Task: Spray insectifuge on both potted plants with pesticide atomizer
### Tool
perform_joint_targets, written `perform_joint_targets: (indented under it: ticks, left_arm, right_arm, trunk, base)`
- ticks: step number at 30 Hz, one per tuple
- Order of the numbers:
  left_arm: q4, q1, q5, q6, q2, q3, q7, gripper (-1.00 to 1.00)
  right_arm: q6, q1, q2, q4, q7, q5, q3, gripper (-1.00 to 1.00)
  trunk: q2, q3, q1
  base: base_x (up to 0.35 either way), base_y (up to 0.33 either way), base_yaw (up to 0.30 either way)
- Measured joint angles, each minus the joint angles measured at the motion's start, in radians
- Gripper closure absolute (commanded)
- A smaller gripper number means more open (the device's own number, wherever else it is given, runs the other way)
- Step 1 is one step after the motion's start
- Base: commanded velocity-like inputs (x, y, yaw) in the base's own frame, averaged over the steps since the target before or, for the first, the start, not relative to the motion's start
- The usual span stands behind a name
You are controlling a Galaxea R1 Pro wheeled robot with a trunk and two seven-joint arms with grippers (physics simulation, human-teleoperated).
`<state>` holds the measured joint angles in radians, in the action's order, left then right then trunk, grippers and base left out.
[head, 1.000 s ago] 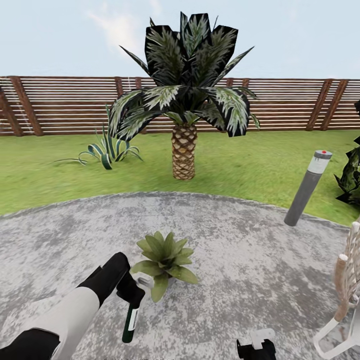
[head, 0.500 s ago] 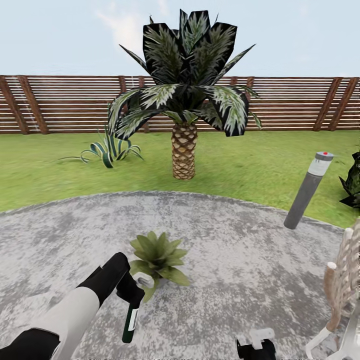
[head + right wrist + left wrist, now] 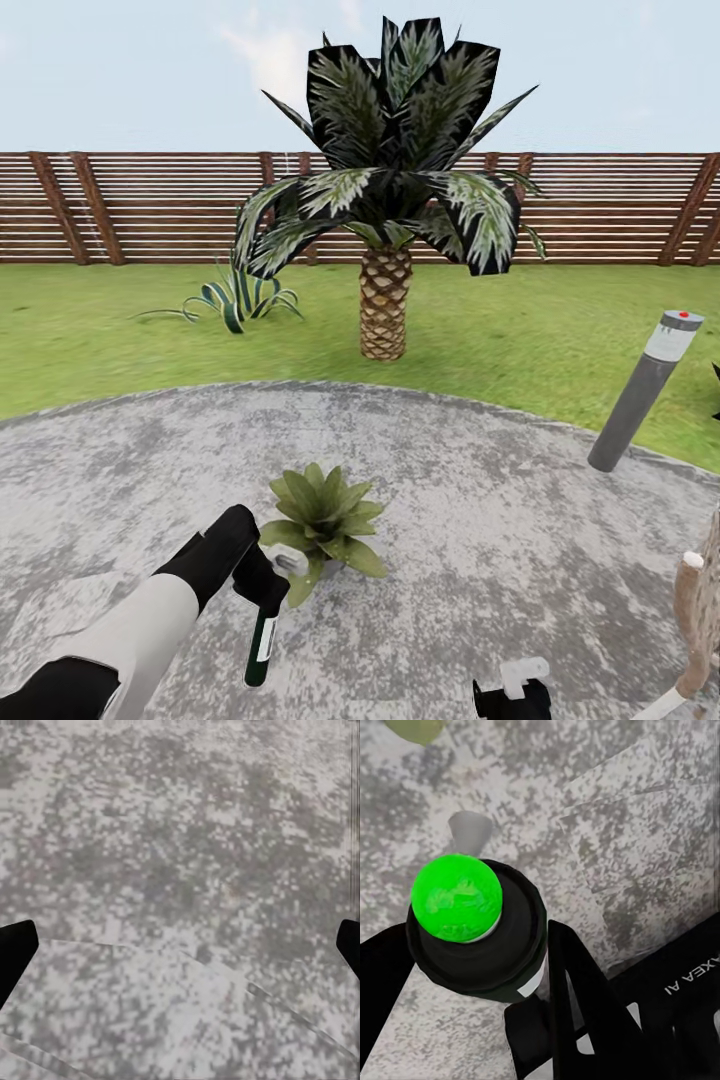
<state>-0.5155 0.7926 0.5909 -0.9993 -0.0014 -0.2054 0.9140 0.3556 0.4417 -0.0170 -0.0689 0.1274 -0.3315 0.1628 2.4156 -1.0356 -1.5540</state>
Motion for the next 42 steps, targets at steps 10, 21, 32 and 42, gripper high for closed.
perform_joint_targets:
  ticks: [10, 21, 32, 42]
  left_arm:
    - [0.013, -0.007, -0.003, -0.001, 0.000, -0.002, 0.000, 1.00]
    - [0.008, 0.045, -0.005, -0.011, -0.065, -0.004, -0.010, 1.00]
    - [0.015, -0.040, 0.007, 0.001, -0.062, -0.008, -0.045, 1.00]
    - [-0.005, -0.014, -0.001, -0.009, -0.076, -0.008, -0.048, 1.00]
  right_arm:
    - [0.000, 0.000, 0.000, 0.000, 0.000, 0.000, 0.000, -1.00]
    - [0.000, 0.000, 0.000, 0.000, 0.000, 0.000, 0.000, -1.00]
    - [0.001, -0.019, -0.001, 0.014, -0.002, -0.002, 0.000, -1.00]
    - [0.000, -0.019, -0.001, 0.014, -0.001, -0.001, 0.000, -1.00]
  trunk:
    - [0.000, 0.000, 0.000]
    - [0.000, 0.000, 0.000]
    - [0.000, 0.000, 0.000]
    - [0.000, 0.000, 0.000]
  base:
    - [-0.069, -0.148, 0.000]
    - [-0.001, -0.002, 0.000]
    - [0.002, 0.000, 0.000]
    - [0.166, 0.000, 0.000]
